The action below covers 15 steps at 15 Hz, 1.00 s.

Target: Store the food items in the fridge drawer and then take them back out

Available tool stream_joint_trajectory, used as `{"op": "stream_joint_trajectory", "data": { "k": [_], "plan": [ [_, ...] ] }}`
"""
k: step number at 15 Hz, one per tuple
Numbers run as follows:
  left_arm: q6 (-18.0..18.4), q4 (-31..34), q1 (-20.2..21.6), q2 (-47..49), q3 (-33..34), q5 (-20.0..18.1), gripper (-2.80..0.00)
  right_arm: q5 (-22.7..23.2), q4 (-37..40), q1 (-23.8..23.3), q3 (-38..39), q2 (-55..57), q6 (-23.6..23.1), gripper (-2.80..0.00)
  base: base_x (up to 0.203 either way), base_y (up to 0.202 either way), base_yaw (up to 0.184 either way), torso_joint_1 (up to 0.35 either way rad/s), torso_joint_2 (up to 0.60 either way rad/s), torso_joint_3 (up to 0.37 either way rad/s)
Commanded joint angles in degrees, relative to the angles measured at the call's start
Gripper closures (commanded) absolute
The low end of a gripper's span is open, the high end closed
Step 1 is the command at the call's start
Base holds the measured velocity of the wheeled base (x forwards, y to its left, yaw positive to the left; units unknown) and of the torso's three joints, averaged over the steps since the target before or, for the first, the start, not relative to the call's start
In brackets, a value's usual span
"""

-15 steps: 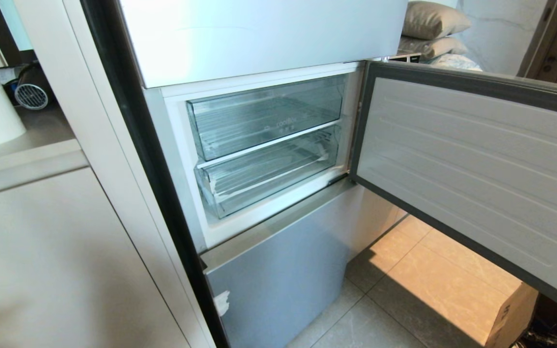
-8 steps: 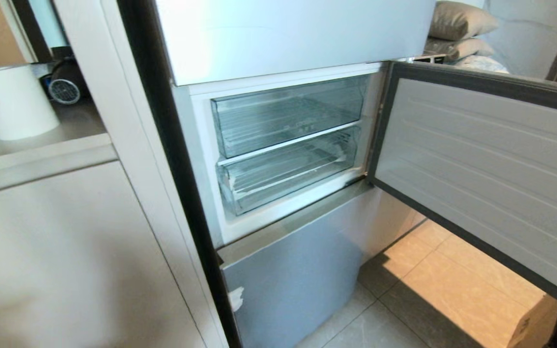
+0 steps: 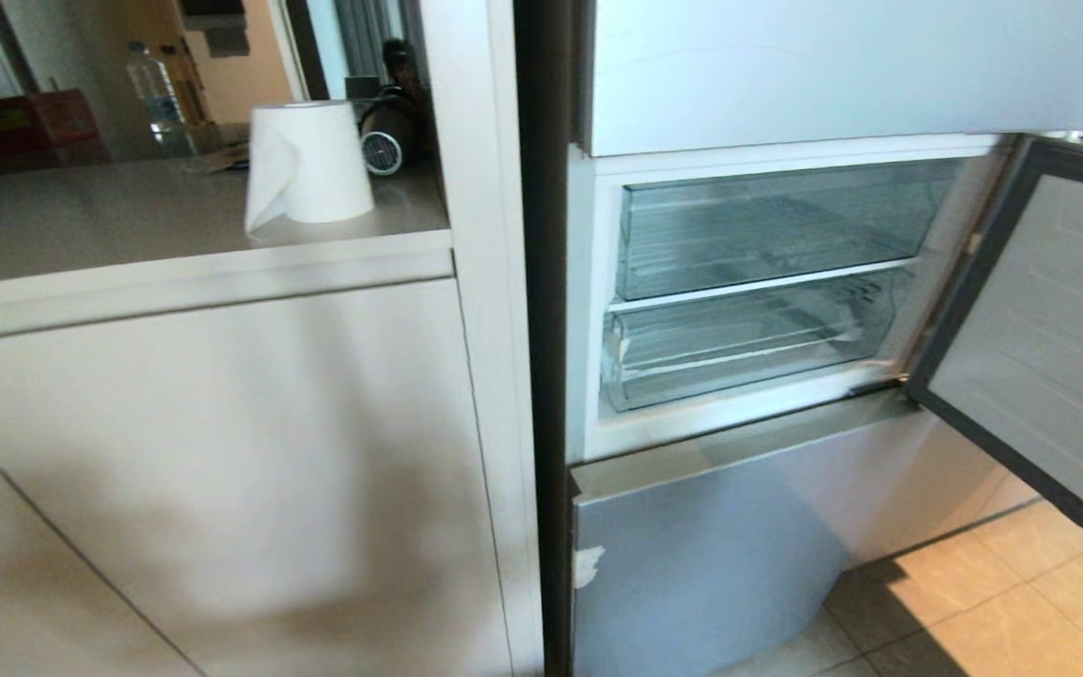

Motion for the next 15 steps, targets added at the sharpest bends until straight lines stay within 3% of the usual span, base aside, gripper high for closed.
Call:
{"op": "stream_joint_trajectory", "data": {
  "k": [1, 6, 10, 12, 15],
  "plan": [
    [0.0, 0.0, 0.0, 0.1, 0.0, 0.0, 0.0, 0.0, 0.0, 0.0, 0.0, 0.1, 0.0, 0.0, 0.002, -0.006, 0.176, 0.003, 0.0, -0.001],
    [0.0, 0.0, 0.0, 0.1, 0.0, 0.0, 0.0, 0.0, 0.0, 0.0, 0.0, 0.1, -0.1, 0.0, 0.001, -0.007, 0.16, 0.003, 0.0, 0.001],
    [0.0, 0.0, 0.0, 0.1, 0.0, 0.0, 0.0, 0.5, 0.3, 0.0, -1.4, 1.2, -2.7, 0.0, 0.0, -0.001, 0.019, 0.0, 0.0, 0.002],
    [0.0, 0.0, 0.0, 0.1, 0.0, 0.0, 0.0, 1.4, 0.2, 0.1, -5.8, 7.8, -0.4, 0.0, 0.0, 0.0, 0.0, 0.0, 0.0, 0.0],
    [0.0, 0.0, 0.0, 0.1, 0.0, 0.0, 0.0, 7.0, -0.3, 0.1, -14.4, 29.0, 5.4, 0.0, 0.0, 0.0, 0.0, 0.0, 0.0, 0.0]
  ]
}}
